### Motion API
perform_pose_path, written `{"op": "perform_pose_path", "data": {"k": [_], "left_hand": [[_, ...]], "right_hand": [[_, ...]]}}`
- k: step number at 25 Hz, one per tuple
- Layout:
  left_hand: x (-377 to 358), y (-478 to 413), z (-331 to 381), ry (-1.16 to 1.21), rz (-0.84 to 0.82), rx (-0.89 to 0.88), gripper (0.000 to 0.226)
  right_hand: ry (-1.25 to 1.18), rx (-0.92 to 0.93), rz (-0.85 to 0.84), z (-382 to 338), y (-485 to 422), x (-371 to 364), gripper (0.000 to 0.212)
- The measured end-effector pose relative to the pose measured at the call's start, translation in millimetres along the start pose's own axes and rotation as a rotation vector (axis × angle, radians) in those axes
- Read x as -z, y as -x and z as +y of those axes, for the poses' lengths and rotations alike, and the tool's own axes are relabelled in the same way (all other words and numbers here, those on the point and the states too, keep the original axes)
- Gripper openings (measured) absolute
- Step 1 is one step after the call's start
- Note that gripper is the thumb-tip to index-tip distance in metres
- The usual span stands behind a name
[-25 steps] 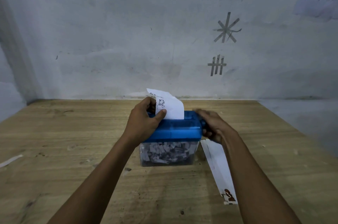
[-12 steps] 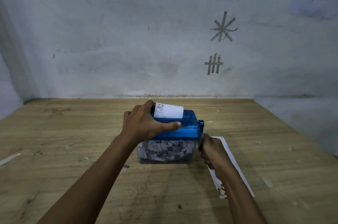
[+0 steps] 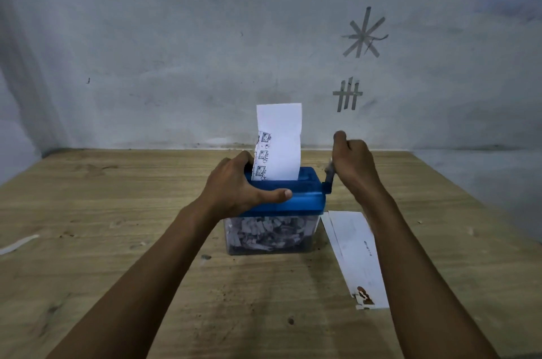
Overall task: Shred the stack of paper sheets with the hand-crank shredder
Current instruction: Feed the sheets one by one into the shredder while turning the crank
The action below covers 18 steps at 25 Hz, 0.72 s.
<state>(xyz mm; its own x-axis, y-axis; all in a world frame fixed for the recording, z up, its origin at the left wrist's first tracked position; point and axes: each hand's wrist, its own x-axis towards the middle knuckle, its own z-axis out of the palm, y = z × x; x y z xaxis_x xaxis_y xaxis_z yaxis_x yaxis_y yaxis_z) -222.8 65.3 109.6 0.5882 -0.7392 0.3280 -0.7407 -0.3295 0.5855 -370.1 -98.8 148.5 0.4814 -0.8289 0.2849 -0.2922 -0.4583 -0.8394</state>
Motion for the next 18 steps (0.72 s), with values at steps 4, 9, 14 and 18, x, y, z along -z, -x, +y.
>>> {"op": "perform_pose_path", "data": {"k": [4,9,14,18], "left_hand": [[-3,-2,-3,-0.01,0.029,-0.028,0.11],[-3,1,-3,-0.01,0.035,-0.027,0.103],[-4,2,1,-0.045,0.09,-0.025,0.099],[-3,3,0,-0.042,0.077,-0.016,0.093]], "right_hand": [[-0.141,-0.096,-0.091,-1,-37,-17,0.039],[-0.228,-0.384,-0.308,28,-42,-41,0.022],[-0.624,-0.601,-0.393,73,-3,-52,0.03],[-0.636,-0.669,-0.251,77,10,-55,0.029]]}}
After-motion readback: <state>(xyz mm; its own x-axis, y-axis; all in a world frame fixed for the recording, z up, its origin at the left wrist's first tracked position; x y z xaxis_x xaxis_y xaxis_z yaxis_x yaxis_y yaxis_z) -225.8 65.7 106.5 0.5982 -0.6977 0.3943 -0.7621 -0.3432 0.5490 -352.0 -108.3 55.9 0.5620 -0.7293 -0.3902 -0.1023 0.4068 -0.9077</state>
